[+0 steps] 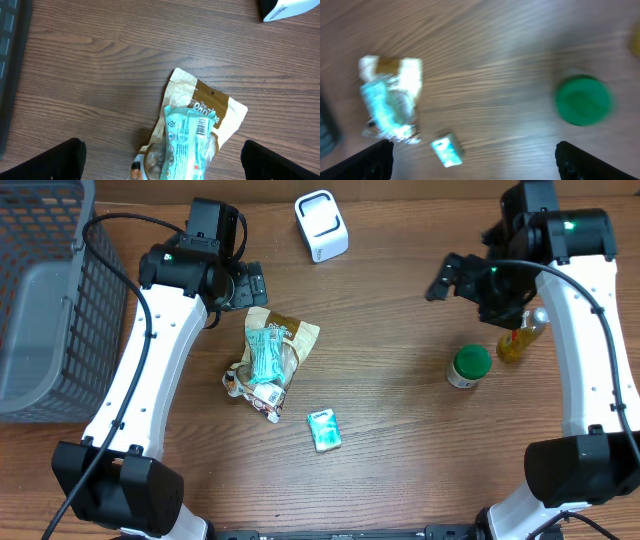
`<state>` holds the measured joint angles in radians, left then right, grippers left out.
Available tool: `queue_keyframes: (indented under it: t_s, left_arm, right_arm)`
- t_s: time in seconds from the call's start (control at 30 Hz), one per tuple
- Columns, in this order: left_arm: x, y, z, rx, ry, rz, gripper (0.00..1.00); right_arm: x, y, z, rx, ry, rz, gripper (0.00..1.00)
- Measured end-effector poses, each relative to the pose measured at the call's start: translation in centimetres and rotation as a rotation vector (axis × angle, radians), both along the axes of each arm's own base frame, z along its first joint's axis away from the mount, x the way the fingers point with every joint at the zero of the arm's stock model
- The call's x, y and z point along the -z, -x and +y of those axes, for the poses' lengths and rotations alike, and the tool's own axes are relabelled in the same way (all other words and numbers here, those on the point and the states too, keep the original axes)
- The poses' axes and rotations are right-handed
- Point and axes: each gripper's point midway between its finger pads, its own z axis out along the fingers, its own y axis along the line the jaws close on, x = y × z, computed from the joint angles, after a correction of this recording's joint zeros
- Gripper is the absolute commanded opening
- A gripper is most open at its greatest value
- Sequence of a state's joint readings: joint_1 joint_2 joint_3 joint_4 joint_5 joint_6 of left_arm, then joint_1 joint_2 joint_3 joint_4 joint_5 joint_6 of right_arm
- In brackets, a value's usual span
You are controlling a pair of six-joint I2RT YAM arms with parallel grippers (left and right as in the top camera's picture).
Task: Scan the item barcode
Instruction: 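Release the tub and raise the right gripper away, then swing the right gripper left and hover above the snack packets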
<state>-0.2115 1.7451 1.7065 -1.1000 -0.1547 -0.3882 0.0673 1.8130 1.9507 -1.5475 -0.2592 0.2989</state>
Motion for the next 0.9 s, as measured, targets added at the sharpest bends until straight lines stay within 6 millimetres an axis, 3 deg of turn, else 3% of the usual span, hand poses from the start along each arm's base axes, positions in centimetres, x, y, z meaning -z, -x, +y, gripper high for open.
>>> queue_keyframes:
  t_s: [0.47,0.7,0.9]
  left_arm:
    - [0.0,0.0,0.0,0.0,0.0,0.0,1.0]
    - [0.0,0.0,0.0,0.0,0.0,0.0,1.0]
    - [0.0,0.0,0.0,0.0,0.0,0.0,1.0]
  right_arm:
    - [-1.7,0.4,13.8,-0.381,-0.159,-0.184,1.0]
    - [1.5,1.6,17.6,-0.485,-0.112,-0.199,1.0]
    - [4.0,2.4,18.2,-0.507,-0.096,-0.171,1.0]
